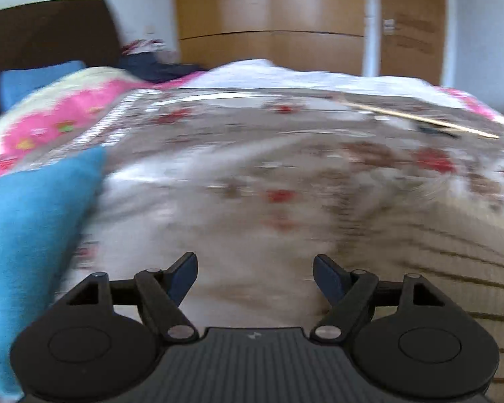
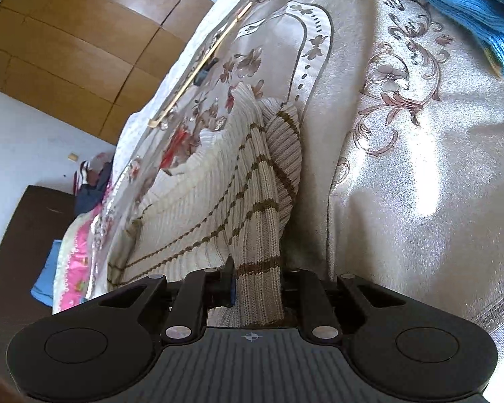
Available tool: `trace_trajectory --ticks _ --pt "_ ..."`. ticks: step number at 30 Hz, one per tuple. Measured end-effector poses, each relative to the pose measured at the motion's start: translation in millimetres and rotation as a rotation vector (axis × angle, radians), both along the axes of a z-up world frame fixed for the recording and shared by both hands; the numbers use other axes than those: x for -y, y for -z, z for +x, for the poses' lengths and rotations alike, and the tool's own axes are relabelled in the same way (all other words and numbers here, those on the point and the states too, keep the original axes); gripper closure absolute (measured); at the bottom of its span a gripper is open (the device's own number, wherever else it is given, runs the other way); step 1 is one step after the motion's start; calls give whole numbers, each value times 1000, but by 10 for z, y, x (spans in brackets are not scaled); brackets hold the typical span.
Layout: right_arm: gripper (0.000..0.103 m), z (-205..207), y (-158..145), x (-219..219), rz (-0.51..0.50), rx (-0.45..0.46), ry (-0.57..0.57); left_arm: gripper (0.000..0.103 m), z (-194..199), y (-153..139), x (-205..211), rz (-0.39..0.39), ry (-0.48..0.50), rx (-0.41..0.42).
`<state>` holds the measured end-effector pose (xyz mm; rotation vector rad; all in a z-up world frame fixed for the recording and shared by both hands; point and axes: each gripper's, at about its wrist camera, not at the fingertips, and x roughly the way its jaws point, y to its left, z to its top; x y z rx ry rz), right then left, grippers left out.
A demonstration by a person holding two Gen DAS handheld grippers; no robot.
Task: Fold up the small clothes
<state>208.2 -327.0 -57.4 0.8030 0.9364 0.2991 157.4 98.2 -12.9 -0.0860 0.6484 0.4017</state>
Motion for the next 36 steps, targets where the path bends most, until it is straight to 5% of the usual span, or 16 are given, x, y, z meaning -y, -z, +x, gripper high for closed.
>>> trace_trajectory --ticks 4,7,11,13,15,17,20,24,27,29,33,36 --pt "88 -14 -24 -41 -29 1 -2 17 -151 -52 -49 -26 -9 30" --pt "88 -17 -19 -39 -21 -6 6 17 -307 -147 158 -47 105 82" --pt "88 -16 -3 -21 -10 -9 9 17 -330 -108 445 37 242 67" --pt "88 -19 3 -1 -4 -7 8 17 -203 25 407 74 181 -11" --pt "88 -27 14 26 6 -6 12 15 -93 123 153 -48 79 -63" --pt "88 -51 22 41 9 -2 11 16 -86 67 15 -136 19 -32" --pt "88 -58 26 42 8 1 8 17 -58 -111 232 13 67 43" --pt "88 -62 43 68 24 -3 10 17 202 -206 535 9 201 93" --pt "88 -64 38 68 27 -8 12 16 541 -90 688 26 256 42" --pt "88 -60 38 79 30 -13 11 16 751 39 648 78 199 -25" --pt "88 -69 32 79 35 -17 13 16 776 7 203 -82 34 1" --pt "88 -68 45 93 46 -17 15 17 637 -24 70 -59 -58 6"
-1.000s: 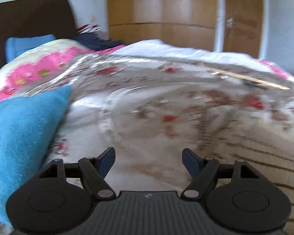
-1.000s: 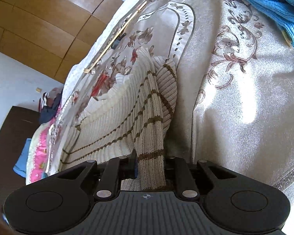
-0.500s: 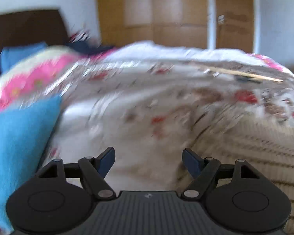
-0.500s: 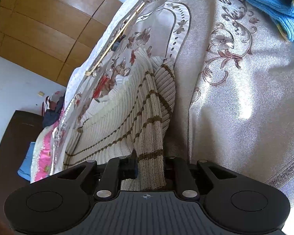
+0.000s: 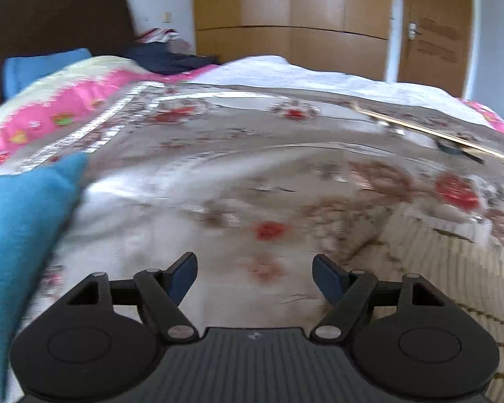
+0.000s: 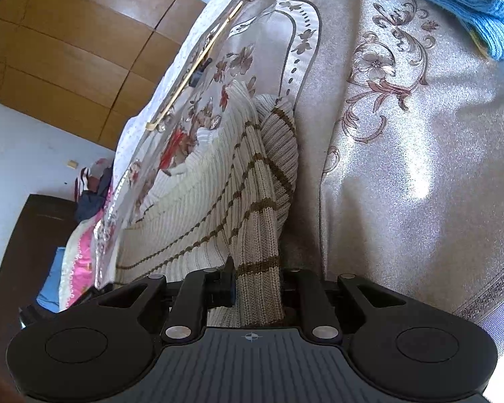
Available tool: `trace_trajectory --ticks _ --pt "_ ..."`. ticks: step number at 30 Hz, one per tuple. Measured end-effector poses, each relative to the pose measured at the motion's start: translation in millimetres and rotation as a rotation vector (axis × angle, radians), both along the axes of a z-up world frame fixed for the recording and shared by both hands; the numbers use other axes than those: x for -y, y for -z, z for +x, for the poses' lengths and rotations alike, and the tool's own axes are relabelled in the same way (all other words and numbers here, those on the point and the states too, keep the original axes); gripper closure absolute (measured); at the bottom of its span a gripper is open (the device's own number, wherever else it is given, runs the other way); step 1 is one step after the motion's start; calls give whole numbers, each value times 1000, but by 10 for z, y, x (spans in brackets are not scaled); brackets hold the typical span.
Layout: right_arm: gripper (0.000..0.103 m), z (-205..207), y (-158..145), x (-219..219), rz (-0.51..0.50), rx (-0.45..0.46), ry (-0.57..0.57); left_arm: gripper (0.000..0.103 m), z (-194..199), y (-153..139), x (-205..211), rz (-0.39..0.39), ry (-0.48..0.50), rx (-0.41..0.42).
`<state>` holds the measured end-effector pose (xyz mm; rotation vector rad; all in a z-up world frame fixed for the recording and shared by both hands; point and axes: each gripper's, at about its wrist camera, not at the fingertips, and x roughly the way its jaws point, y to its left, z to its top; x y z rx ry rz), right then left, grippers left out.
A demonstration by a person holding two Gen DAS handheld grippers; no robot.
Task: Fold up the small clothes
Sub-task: 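Fold the remaining side over the bundle with the right gripper and press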
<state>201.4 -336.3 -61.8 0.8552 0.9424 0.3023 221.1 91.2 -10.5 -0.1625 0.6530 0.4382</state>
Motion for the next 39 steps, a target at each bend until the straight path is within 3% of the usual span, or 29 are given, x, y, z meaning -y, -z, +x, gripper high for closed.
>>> trace_trajectory --ticks 4,8,11,12,15,17,21,25,27,32,35,39 --pt "88 -34 -5 -4 4 8 11 17 -348 -89 189 -12 112 55" --pt "88 -64 -20 -24 3 4 32 17 -747 -112 743 -14 398 112" --pt "88 -76 -95 -73 -23 0 41 17 -837 25 1163 75 572 122" --pt "88 -78 -138 -91 -31 2 42 17 -827 81 1250 106 591 110" --pt "88 -78 -309 -171 -59 9 47 17 -697 355 1290 70 610 -4" --pt "87 -68 -461 -264 -78 23 39 17 -761 410 1228 51 618 31" --pt "87 24 -809 -608 -155 72 3 17 -750 391 1190 7 628 18" --pt "87 202 -1107 -1192 -236 122 -68 17 -714 376 1136 -27 663 -5" --pt "87 294 -1193 -1536 -286 140 -118 17 -672 342 1050 -91 669 -20" --pt "87 522 -1138 -2455 -407 131 -273 17 -767 128 570 -333 654 -39" --pt "83 622 -967 -2892 -477 118 -365 17 -921 122 338 -344 615 -29" --pt "76 641 -836 -3184 -526 95 -419 17 -953 157 172 -422 585 -30"
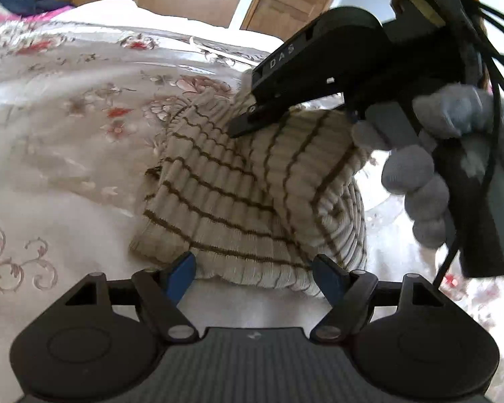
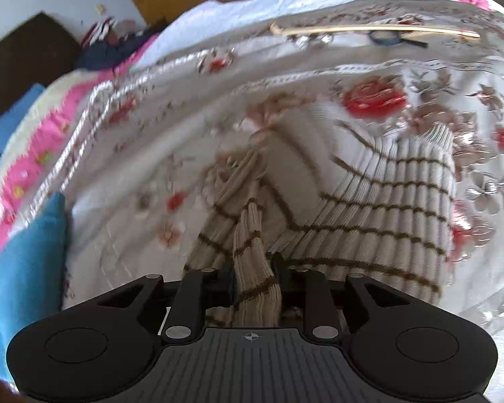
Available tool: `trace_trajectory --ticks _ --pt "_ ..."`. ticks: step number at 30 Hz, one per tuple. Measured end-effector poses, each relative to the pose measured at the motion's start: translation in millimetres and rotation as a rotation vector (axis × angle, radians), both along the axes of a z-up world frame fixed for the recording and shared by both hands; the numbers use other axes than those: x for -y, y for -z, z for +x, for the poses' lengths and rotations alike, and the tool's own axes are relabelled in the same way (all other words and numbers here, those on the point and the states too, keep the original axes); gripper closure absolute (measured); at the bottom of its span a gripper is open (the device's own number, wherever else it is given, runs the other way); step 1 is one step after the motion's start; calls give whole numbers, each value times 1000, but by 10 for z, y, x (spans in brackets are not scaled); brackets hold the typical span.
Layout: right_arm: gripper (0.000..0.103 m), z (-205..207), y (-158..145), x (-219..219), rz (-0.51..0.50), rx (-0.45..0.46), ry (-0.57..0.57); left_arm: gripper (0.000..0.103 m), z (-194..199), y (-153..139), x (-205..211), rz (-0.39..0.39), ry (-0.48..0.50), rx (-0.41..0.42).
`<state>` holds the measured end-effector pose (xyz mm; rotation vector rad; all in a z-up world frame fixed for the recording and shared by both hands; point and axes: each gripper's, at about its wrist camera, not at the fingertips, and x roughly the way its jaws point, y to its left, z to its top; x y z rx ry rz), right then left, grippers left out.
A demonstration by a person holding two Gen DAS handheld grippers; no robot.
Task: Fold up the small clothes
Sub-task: 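Fold the remaining side over the bundle with the right gripper and press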
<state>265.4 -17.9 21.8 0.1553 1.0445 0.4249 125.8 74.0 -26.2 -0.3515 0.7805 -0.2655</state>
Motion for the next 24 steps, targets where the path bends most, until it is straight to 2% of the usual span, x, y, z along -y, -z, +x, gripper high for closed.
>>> trace_trajectory --ticks 5,10,15,17,20,24 --pt "73 -116 -156 34 30 32 -38 17 -27 -37 -19 -18 -12 12" --pt "73 -147 -286 259 100 23 -18 16 -152 -112 -165 -93 -62 21" --pt "64 -64 -349 314 77 46 -9 15 -304 -272 -225 -129 -120 146" --pt "62 -12 -361 268 47 61 -23 13 -340 -336 -205 -114 -137 192" --pt "51 111 -353 101 -31 72 -71 10 -255 -387 -72 -73 -103 204" --pt "50 300 -272 -125 -130 66 -119 11 -55 -366 168 41 -77 179"
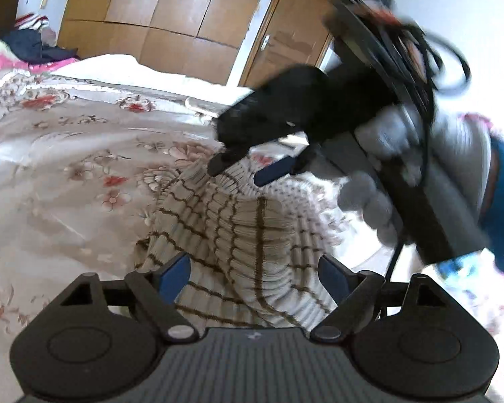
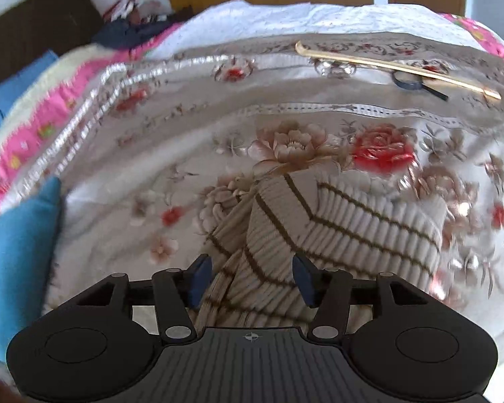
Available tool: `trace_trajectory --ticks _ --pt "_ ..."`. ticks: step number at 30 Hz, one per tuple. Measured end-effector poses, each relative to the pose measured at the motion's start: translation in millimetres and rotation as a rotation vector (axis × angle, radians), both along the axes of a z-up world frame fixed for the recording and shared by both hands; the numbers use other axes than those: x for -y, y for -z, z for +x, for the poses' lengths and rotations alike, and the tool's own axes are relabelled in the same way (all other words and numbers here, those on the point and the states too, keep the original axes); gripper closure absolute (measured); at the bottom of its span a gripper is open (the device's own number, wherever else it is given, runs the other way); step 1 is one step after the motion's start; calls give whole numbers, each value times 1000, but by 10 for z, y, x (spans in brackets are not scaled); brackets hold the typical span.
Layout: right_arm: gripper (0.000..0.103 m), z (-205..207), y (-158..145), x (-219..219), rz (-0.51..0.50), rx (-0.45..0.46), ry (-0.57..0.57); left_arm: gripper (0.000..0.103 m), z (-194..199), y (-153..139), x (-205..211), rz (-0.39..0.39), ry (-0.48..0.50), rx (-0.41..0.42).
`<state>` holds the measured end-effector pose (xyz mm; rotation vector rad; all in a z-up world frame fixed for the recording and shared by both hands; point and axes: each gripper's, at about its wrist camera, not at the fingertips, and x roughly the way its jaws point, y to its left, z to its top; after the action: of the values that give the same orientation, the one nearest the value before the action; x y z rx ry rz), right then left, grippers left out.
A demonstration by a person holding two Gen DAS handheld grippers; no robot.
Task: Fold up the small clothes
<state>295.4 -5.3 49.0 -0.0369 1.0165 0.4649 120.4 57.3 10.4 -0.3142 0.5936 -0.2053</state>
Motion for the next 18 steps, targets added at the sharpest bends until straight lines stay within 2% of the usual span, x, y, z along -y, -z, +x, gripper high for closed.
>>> trace_trajectory --ticks 2,3,4,5,6,8,12,15,18 --pt "51 98 78 -79 -35 -4 9 14 120 64 8 -13 -14 -29" --pt "60 133 115 -107 -47 -2 11 30 164 102 -19 -36 -22 -44" --pt "69 160 148 -118 -54 1 18 40 203 156 -59 -66 -30 -67" --pt "85 186 168 -114 -56 1 34 54 233 221 -123 -109 -35 -102" --pt "88 199 173 -92 -39 -5 48 65 232 271 -188 -147 -42 -128" --pt "94 172 128 -47 0 4 53 76 204 341 -347 -231 -64 -151" --pt "95 65 -91 5 87 42 52 77 73 321 -673 -407 -119 -116" --pt "95 74 -175 1 141 71 75 77 30 357 -762 -440 -164 -130" --pt "97 200 -21 -60 168 31 117 78 69 510 -880 -498 -212 -204"
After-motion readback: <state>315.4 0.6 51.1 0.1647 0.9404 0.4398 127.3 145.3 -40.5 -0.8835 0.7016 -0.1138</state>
